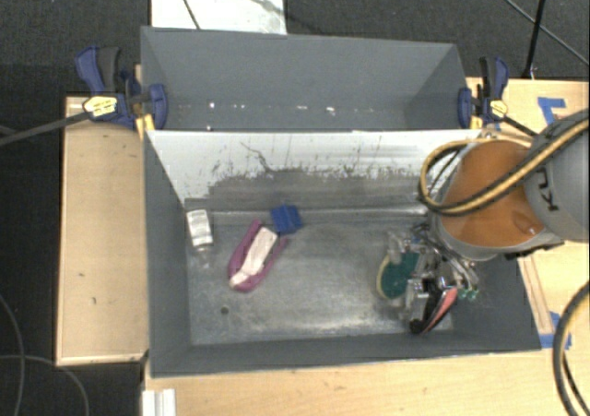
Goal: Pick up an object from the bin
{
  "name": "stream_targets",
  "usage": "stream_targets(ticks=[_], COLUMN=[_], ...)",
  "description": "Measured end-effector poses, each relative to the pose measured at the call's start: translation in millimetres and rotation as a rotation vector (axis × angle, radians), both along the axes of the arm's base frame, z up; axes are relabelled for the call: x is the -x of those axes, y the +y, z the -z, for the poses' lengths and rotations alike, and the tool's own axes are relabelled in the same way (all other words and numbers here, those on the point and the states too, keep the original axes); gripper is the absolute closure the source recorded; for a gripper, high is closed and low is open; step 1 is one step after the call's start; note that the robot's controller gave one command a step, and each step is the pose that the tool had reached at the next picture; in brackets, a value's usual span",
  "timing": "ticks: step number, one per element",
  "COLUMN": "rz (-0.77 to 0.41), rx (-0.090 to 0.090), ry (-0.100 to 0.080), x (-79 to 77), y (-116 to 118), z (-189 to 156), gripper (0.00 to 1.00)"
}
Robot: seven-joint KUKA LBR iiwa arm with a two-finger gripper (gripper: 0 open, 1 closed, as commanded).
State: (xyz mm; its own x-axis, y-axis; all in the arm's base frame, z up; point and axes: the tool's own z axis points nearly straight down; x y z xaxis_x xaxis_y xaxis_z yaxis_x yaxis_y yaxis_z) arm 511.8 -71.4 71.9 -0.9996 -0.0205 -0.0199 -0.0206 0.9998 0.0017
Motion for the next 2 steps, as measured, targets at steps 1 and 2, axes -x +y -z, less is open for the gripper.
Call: stream_targets(ticks=[1,2], rz=[-0.003,0.001], rx=[0.003,0.003], ry=[0.001,0.011], x=[0.0,15.0], y=[-1,-4], z=[-4,-133], gripper=[1.0,1.0])
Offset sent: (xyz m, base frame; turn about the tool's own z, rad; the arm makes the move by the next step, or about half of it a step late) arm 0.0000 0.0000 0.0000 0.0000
